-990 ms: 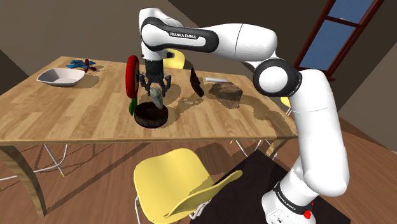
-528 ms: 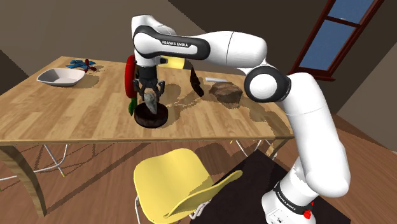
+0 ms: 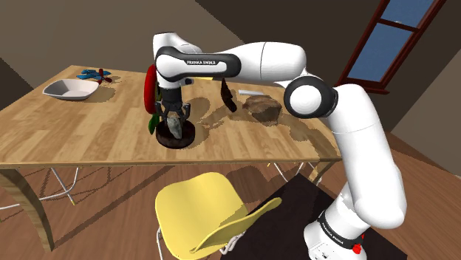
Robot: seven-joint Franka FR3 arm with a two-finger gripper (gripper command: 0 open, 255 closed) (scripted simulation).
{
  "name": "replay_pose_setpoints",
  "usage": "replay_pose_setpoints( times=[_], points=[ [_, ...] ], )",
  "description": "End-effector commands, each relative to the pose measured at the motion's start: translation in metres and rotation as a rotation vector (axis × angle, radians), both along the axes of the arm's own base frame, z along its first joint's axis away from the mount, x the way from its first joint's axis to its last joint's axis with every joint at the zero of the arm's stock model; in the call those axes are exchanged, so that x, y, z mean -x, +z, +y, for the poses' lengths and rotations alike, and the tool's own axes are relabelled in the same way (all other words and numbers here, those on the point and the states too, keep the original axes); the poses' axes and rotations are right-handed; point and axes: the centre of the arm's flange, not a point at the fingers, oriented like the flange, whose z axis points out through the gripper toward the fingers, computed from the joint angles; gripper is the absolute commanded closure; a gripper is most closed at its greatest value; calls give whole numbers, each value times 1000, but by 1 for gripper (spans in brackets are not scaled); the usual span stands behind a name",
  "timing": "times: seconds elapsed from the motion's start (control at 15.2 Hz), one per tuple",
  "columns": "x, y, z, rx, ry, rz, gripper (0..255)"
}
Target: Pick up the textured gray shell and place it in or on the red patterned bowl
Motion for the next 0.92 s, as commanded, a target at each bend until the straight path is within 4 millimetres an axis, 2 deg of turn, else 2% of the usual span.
replay_pose_setpoints(
  times=[0.0,0.4,0.46,0.79,0.86],
  points=[
    [0,-4,0,0,0,-1,255],
    [0,-4,0,0,0,-1,255],
    [0,-4,0,0,0,-1,0],
    [0,-4,0,0,0,-1,0],
    [-2,9,1,0,0,-1,0]
  ],
)
